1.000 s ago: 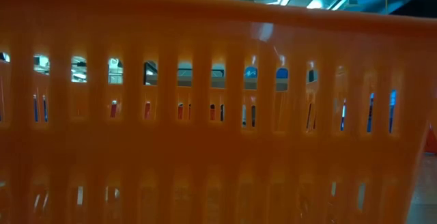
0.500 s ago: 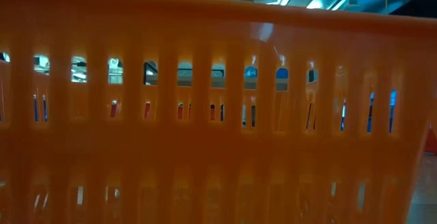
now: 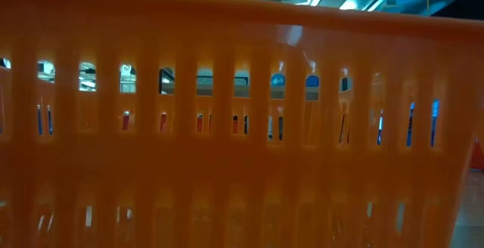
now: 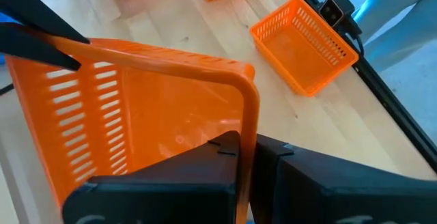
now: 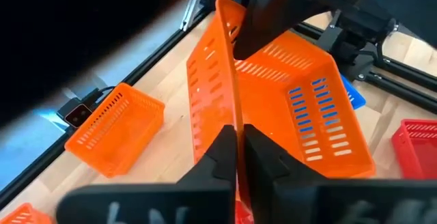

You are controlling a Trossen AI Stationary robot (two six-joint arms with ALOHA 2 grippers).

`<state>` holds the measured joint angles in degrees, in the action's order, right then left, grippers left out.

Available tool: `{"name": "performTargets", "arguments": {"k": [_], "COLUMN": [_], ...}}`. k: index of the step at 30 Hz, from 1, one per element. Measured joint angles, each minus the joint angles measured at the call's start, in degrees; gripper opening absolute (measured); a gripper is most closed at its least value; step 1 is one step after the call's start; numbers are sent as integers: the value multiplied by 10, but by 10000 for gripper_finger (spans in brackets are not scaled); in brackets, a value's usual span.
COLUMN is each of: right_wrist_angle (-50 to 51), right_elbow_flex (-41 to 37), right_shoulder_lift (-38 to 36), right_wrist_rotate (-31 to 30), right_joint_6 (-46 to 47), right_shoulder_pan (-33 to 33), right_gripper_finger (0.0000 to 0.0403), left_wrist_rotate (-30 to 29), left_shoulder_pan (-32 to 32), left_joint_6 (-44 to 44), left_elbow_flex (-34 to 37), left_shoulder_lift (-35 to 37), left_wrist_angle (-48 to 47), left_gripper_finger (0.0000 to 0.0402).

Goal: Stack baskets on shelf by color
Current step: Put the left orange basket on the shelf

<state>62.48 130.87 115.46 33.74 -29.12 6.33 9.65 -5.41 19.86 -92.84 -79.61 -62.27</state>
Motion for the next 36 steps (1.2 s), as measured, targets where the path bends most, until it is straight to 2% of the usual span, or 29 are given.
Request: {"name": "performTargets", "arguments": {"k": [7, 19, 24, 31, 36], "right_wrist_angle": [7, 11, 41, 67, 71], "right_elbow_flex": [0, 0, 8, 8, 8], "right_shoulder_lift": [-2, 0, 0, 0, 1], "right_wrist_rotate": [-2, 8, -9, -20, -28], "right_joint_6": [0, 1, 1, -14, -13], "right_shoulder_pan": [1, 10, 21, 25, 25], "right_gripper_finger": [4, 3, 2, 2, 2], "left_wrist_rotate": [-35, -59, -79, -149, -162], "left_shoulder_pan": [-1, 2, 1, 0, 0], "left_joint_6": [-2, -2, 30, 48, 64], "left_elbow_flex": [1, 0, 0, -1, -1], "left_shoulder_lift": [0, -11, -13, 11, 25], "left_wrist_angle": [24, 36, 46, 55, 69], "left_gripper_finger": [6, 90, 93, 94, 94]}}
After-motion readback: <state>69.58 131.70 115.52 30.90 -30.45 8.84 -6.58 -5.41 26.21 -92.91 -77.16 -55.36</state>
